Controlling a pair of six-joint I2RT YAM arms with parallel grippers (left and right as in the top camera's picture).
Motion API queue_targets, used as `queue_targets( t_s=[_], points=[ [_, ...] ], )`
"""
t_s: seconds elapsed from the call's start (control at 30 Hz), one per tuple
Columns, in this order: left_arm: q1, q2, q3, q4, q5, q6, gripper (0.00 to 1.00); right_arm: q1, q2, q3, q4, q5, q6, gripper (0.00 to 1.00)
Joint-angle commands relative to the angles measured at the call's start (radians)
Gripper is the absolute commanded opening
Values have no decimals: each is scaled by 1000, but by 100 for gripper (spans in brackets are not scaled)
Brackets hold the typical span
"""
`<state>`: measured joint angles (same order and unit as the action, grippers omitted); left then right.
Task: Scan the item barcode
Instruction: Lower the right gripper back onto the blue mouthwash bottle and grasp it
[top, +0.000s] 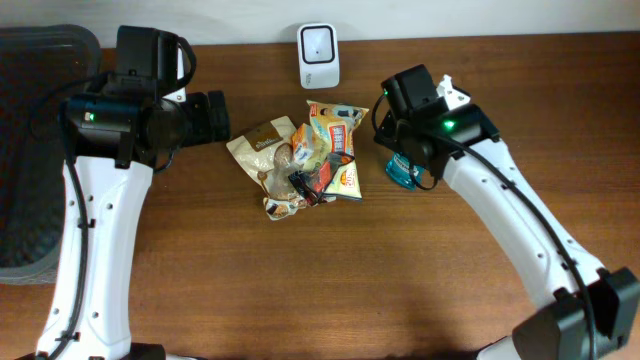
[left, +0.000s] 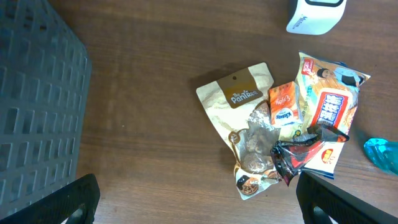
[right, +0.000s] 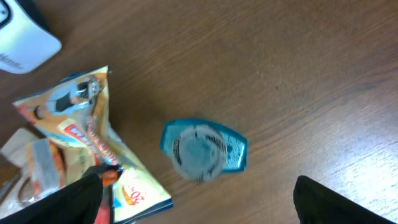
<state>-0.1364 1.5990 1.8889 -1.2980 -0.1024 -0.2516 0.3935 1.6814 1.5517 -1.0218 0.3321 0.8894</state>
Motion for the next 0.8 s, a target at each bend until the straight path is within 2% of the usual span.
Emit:
queue_targets(
  t_s=[0.0,0.2,0.43,0.53,0.77],
  points=[
    [3,4,6,-2,-7,-10,99,4,61,-11,25,66,10,88],
    [3,4,6,-2,-7,-10,99,4,112,-11,66,68,10,73],
    [3,4,6,-2,-7,-10,99,4,114,-11,76,113,10,67],
    [3,4,6,-2,-7,-10,99,4,116,-11,76,113,10,58],
    [3,4,6,-2,-7,-10,99,4,131,-11,65,113,10,55]
  ],
)
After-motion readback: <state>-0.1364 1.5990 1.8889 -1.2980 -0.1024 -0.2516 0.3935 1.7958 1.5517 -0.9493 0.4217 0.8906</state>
